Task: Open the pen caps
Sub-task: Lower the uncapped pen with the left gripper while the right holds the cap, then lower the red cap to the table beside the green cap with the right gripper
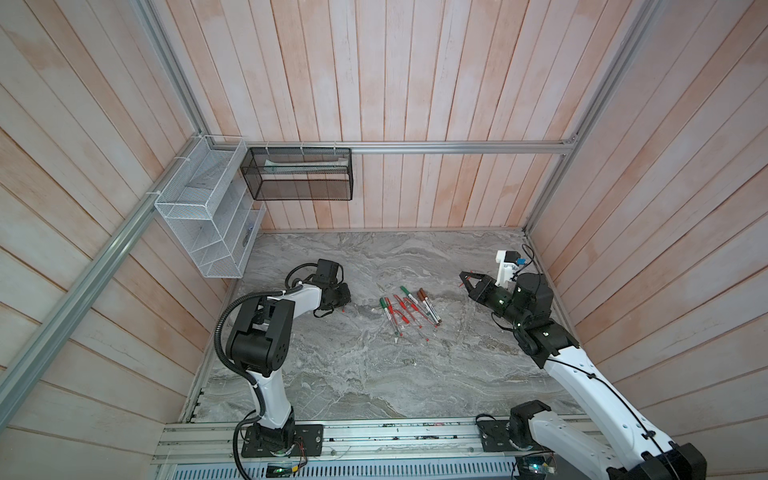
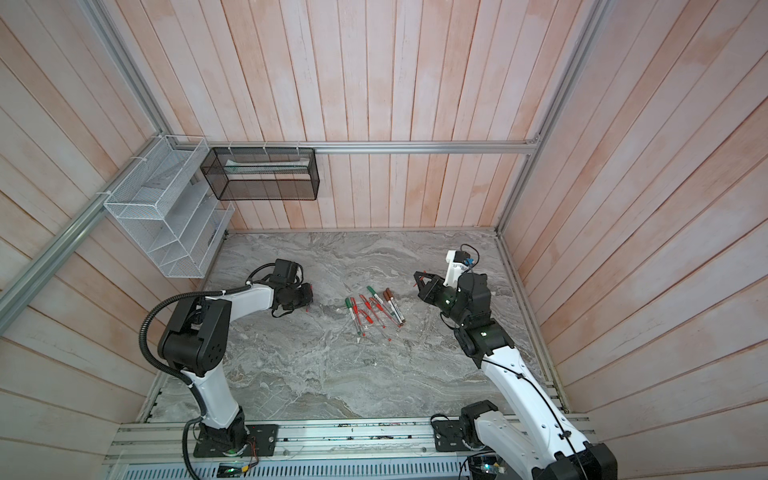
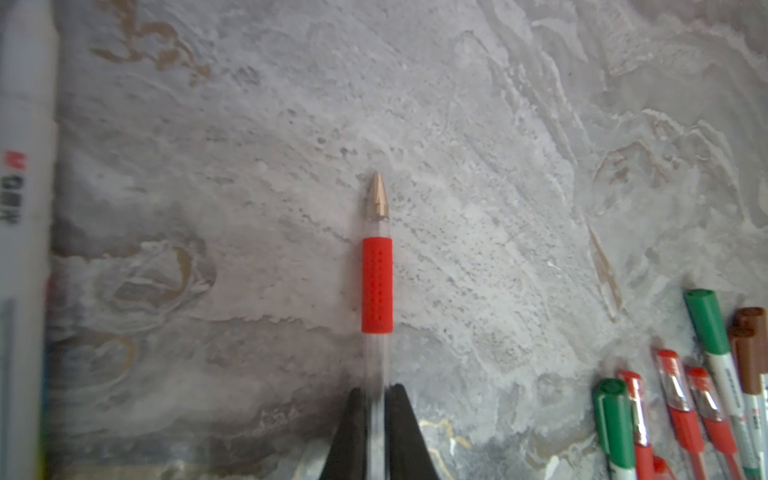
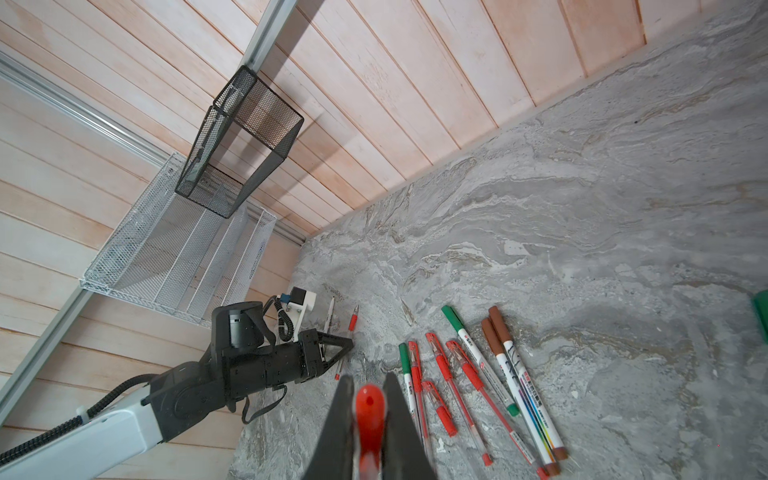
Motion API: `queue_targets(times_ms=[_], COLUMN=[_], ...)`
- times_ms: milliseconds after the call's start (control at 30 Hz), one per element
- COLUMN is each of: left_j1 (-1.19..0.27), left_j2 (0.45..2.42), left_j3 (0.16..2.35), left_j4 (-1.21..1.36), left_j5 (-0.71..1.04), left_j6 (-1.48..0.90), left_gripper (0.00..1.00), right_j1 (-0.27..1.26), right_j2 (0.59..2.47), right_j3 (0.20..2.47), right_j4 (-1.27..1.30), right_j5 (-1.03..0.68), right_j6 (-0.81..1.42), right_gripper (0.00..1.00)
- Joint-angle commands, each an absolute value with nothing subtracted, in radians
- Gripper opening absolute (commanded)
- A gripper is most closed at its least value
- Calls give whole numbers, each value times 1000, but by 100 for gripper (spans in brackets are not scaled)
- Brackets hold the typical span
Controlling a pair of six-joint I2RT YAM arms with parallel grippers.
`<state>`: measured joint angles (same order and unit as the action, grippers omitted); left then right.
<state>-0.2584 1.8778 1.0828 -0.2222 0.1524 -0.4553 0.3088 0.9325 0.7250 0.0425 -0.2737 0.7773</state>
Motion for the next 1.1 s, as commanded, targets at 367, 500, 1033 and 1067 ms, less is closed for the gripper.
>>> queue_targets(times_ms=[367, 500, 1033, 1067], left_j1=[-270, -264, -236, -237], left_j2=[1947, 1943, 1872, 1857], left_j3=[1067, 1068, 1066, 1066], left_j4=[-278, -288, -299, -291], left_j5=[114, 124, 179, 188], left_j6=[-491, -496, -520, -517], left_gripper=[15, 24, 27, 27], right_j1=[286, 283, 250, 250], right_j2=[900, 897, 1124, 1163], right_j3=[772, 772, 1015, 1040], right_j4=[-45, -35, -341, -366], right_j5=[-278, -281, -256, -245], right_j6=[718, 721, 521, 499], right_gripper=[0, 0, 0, 0])
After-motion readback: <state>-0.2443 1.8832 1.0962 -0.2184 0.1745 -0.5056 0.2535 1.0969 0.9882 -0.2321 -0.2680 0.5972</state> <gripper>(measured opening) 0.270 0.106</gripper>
